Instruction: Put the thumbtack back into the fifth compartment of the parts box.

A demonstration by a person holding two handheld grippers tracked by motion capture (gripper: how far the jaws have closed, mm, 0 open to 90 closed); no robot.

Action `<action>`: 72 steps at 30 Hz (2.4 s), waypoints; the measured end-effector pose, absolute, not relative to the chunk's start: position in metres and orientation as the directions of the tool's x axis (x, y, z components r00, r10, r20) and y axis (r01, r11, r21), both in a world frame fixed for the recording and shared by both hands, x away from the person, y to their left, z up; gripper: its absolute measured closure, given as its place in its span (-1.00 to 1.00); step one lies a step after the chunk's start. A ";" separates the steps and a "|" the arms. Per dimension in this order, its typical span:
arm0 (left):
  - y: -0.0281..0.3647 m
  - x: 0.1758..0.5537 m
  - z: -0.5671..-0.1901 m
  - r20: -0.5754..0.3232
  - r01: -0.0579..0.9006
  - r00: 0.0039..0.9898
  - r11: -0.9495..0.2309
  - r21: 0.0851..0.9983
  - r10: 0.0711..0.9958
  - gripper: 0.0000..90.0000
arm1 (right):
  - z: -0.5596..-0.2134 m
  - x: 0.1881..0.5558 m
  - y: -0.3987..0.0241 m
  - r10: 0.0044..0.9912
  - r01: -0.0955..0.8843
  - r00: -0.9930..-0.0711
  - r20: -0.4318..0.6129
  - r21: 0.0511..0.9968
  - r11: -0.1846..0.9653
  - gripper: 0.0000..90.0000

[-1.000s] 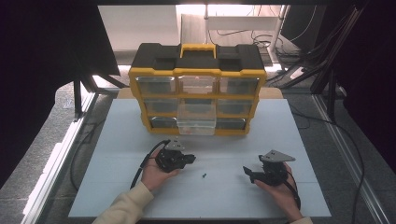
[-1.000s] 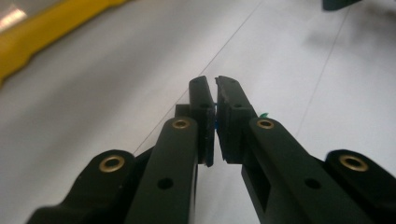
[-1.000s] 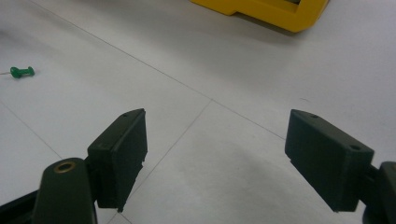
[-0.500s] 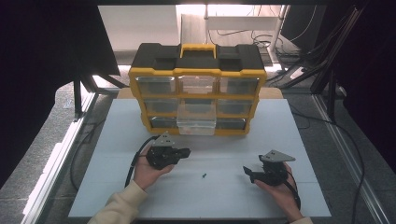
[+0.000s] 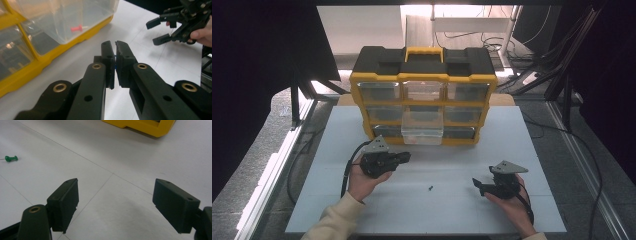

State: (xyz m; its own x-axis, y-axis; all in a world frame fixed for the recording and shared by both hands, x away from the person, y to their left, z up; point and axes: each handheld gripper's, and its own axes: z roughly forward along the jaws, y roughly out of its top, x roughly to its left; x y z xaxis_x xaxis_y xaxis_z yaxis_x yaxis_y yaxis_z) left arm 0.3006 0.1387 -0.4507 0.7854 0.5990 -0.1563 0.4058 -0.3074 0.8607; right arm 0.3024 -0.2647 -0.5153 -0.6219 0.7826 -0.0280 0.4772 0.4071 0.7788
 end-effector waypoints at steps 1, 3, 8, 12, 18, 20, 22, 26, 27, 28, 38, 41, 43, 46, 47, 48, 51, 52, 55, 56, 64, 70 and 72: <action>0.140 0.300 -0.449 -0.157 0.403 0.785 -0.302 0.864 0.599 0.90 | -0.515 0.302 -0.265 0.782 0.477 -0.622 -0.028 0.779 0.407 -0.52; 0.141 0.299 -0.447 -0.157 0.399 0.784 -0.294 0.868 0.600 0.90 | -0.515 0.302 -0.265 0.782 0.477 -0.622 -0.028 0.779 0.407 -0.52; 0.145 0.297 -0.438 -0.157 0.383 0.784 -0.269 0.883 0.600 0.90 | -0.515 0.302 -0.265 0.783 0.477 -0.621 -0.028 0.779 0.407 -0.52; 0.146 0.297 -0.434 -0.158 0.375 0.785 -0.257 0.890 0.599 0.90 | -0.515 0.303 -0.265 0.783 0.477 -0.622 -0.029 0.779 0.407 -0.52; 0.147 0.295 -0.429 -0.159 0.365 0.787 -0.242 0.899 0.596 0.90 | -0.516 0.303 -0.265 0.784 0.479 -0.621 -0.028 0.778 0.407 -0.52; 0.147 0.295 -0.427 -0.160 0.362 0.788 -0.238 0.901 0.595 0.90 | -0.516 0.303 -0.265 0.784 0.480 -0.621 -0.027 0.778 0.407 -0.52; 0.148 0.295 -0.425 -0.163 0.362 0.787 -0.231 0.903 0.595 0.90 | -0.515 0.303 -0.264 0.784 0.481 -0.620 -0.026 0.777 0.406 -0.52; 0.147 0.295 -0.418 -0.161 0.347 0.788 -0.212 0.914 0.595 0.90 | -0.515 0.303 -0.265 0.785 0.481 -0.619 -0.024 0.778 0.404 -0.52; 0.147 0.295 -0.418 -0.161 0.347 0.788 -0.212 0.914 0.595 0.90 | -0.515 0.303 -0.265 0.785 0.481 -0.619 -0.024 0.778 0.403 -0.52; 0.147 0.295 -0.417 -0.162 0.346 0.788 -0.209 0.915 0.594 0.90 | -0.515 0.303 -0.265 0.785 0.481 -0.619 -0.024 0.779 0.403 -0.52; 0.146 0.298 -0.400 -0.146 0.312 0.791 -0.188 0.931 0.594 0.90 | -0.515 0.302 -0.265 0.785 0.479 -0.619 -0.025 0.780 0.402 -0.52; 0.145 0.300 -0.397 -0.138 0.305 0.793 -0.190 0.933 0.593 0.90 | -0.515 0.302 -0.265 0.785 0.479 -0.619 -0.025 0.781 0.402 -0.52; 0.144 0.302 -0.392 -0.135 0.298 0.795 -0.187 0.936 0.592 0.90 | -0.515 0.302 -0.266 0.786 0.478 -0.618 -0.025 0.781 0.401 -0.52; 0.142 0.303 -0.389 -0.130 0.293 0.794 -0.186 0.938 0.593 0.90 | -0.515 0.302 -0.266 0.788 0.478 -0.616 -0.029 0.781 0.402 -0.52; 0.141 0.305 -0.386 -0.126 0.289 0.795 -0.187 0.939 0.594 0.90 | -0.514 0.302 -0.265 0.787 0.478 -0.616 -0.029 0.781 0.402 -0.52; 0.141 0.305 -0.386 -0.126 0.289 0.795 -0.187 0.939 0.594 0.90 | -0.514 0.302 -0.265 0.788 0.478 -0.615 -0.029 0.781 0.402 -0.52; 0.139 0.309 -0.381 -0.122 0.283 0.794 -0.183 0.942 0.596 0.90 | -0.514 0.302 -0.266 0.787 0.477 -0.616 -0.025 0.784 0.398 -0.52; 0.139 0.309 -0.381 -0.122 0.283 0.794 -0.183 0.942 0.596 0.90 | -0.514 0.302 -0.266 0.787 0.476 -0.616 -0.026 0.784 0.398 -0.52; 0.138 0.314 -0.378 -0.123 0.281 0.791 -0.178 0.943 0.599 0.90 | -0.514 0.302 -0.266 0.787 0.477 -0.616 -0.025 0.783 0.398 -0.52; 0.138 0.314 -0.378 -0.123 0.281 0.791 -0.178 0.943 0.599 0.90 | -0.514 0.302 -0.266 0.787 0.477 -0.617 -0.025 0.783 0.399 -0.52; 0.136 0.322 -0.369 -0.114 0.273 0.775 -0.166 0.948 0.621 0.90 | -0.514 0.302 -0.266 0.787 0.477 -0.617 -0.026 0.782 0.400 -0.52; 0.131 0.335 -0.370 -0.111 0.290 0.763 -0.184 0.939 0.636 0.90 | -0.515 0.302 -0.266 0.788 0.478 -0.615 -0.027 0.781 0.401 -0.52; 0.128 0.339 -0.372 -0.108 0.295 0.761 -0.192 0.936 0.640 0.90 | -0.515 0.302 -0.266 0.787 0.479 -0.617 -0.024 0.782 0.400 -0.52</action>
